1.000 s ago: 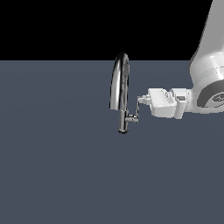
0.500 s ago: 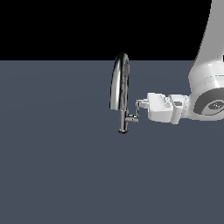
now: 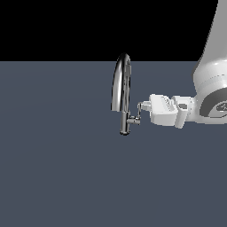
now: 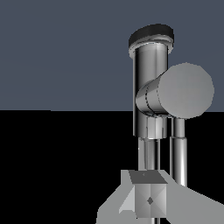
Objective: Turn on the faucet by rotating a designated handle.
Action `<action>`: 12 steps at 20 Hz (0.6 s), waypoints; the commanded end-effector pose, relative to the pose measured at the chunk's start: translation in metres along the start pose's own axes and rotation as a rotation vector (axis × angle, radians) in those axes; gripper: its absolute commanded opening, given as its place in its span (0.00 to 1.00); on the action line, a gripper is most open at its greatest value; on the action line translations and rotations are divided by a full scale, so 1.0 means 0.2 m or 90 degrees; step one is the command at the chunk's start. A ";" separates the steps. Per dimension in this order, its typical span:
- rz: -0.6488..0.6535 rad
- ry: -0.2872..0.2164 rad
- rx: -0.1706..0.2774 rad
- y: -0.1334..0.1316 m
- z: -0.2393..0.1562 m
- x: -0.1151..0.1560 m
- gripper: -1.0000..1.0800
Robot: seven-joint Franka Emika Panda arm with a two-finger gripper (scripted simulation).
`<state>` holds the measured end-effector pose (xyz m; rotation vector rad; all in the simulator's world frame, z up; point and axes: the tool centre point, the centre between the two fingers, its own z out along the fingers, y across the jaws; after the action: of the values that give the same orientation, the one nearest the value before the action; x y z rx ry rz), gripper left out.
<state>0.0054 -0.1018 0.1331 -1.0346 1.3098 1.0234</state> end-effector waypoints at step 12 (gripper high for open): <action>-0.001 0.001 0.000 0.16 0.02 0.01 0.00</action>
<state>-0.0169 -0.0910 0.1356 -1.0416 1.3057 1.0150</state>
